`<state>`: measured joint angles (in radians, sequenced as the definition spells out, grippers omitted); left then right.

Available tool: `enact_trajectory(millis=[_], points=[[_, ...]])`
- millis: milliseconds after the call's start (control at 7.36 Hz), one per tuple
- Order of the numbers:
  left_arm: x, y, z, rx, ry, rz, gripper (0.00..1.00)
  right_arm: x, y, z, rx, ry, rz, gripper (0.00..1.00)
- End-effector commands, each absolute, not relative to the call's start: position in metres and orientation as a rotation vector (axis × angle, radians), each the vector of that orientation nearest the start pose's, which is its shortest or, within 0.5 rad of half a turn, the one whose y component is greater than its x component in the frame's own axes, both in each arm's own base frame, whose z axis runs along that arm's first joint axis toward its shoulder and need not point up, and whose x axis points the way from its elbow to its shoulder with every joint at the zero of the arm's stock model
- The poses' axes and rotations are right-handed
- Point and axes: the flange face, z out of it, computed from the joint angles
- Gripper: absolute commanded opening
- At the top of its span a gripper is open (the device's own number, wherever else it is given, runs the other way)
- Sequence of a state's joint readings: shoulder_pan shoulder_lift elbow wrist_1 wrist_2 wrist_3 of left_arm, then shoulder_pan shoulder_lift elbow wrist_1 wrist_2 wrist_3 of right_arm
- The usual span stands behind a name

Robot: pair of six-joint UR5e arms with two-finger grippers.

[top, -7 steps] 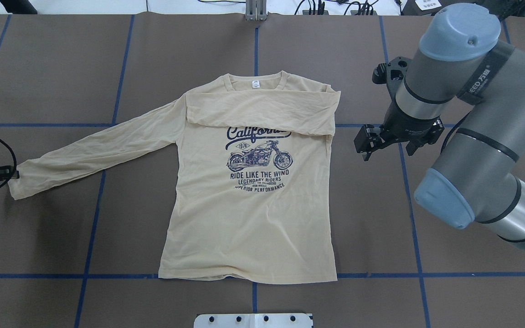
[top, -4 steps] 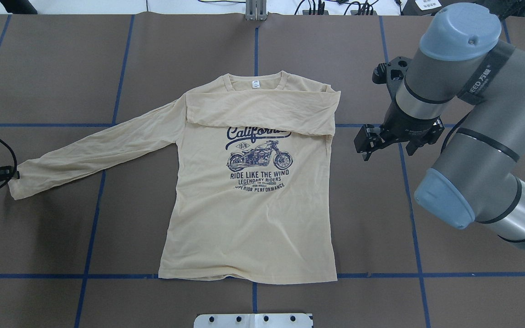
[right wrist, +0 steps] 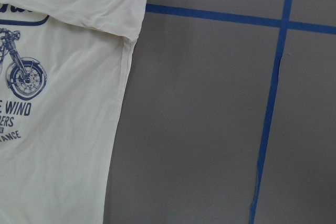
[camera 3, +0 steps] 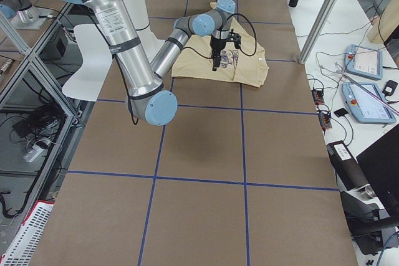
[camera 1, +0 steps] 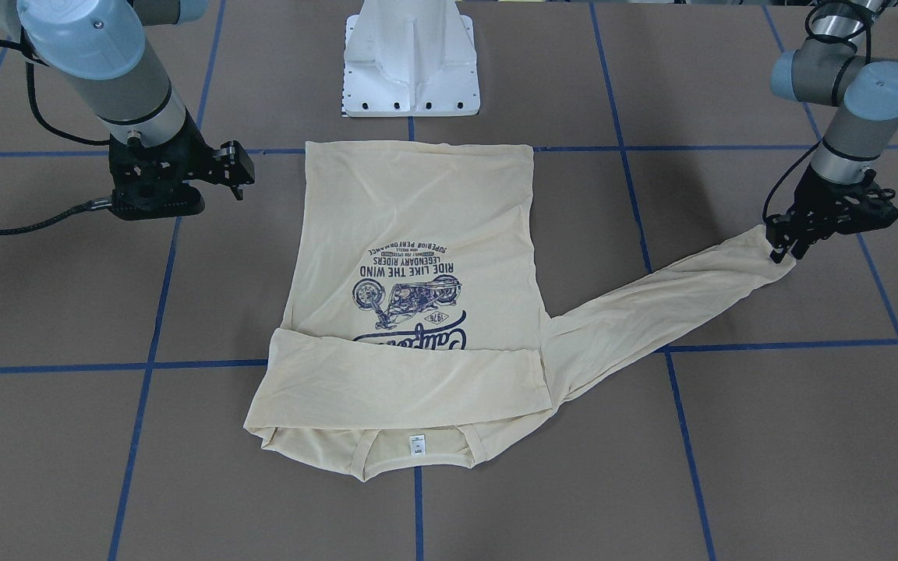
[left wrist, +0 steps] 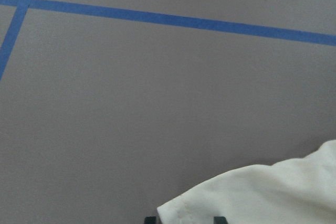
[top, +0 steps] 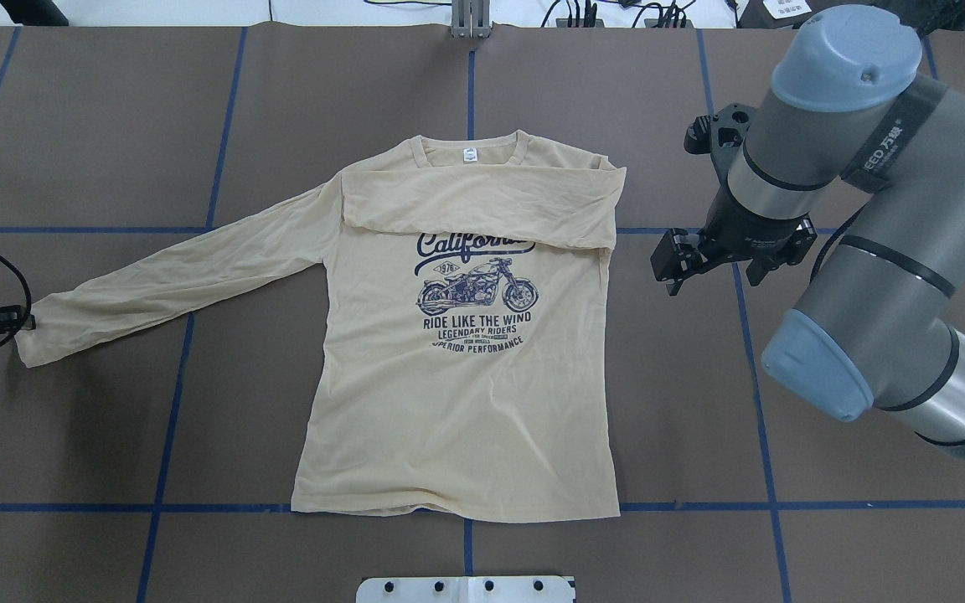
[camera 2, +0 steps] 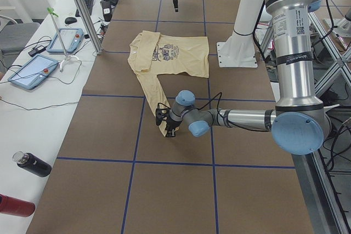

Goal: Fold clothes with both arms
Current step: 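Lower the left gripper to the cuff of the other sleeve and grasp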

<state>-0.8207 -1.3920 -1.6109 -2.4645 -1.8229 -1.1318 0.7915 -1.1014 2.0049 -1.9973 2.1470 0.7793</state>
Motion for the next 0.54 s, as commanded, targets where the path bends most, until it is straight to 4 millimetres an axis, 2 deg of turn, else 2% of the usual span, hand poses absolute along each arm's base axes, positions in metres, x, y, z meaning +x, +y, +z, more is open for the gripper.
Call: enact_trajectory(millis=[0, 136, 407], points=[[0.229, -0.405, 0.637, 0.245, 0.744, -0.267, 0.07, -0.339, -0.455, 0.262, -0.067, -0.727, -0.137, 1.0], [0.23, -0.406, 0.636, 0.243, 0.743, -0.267, 0.0, -0.339, -0.455, 0.262, -0.067, -0.727, -0.137, 1.0], [0.231, -0.407, 0.627, 0.254, 0.757, -0.263, 0.0, -0.338, -0.455, 0.264, -0.07, -0.726, -0.137, 1.0]])
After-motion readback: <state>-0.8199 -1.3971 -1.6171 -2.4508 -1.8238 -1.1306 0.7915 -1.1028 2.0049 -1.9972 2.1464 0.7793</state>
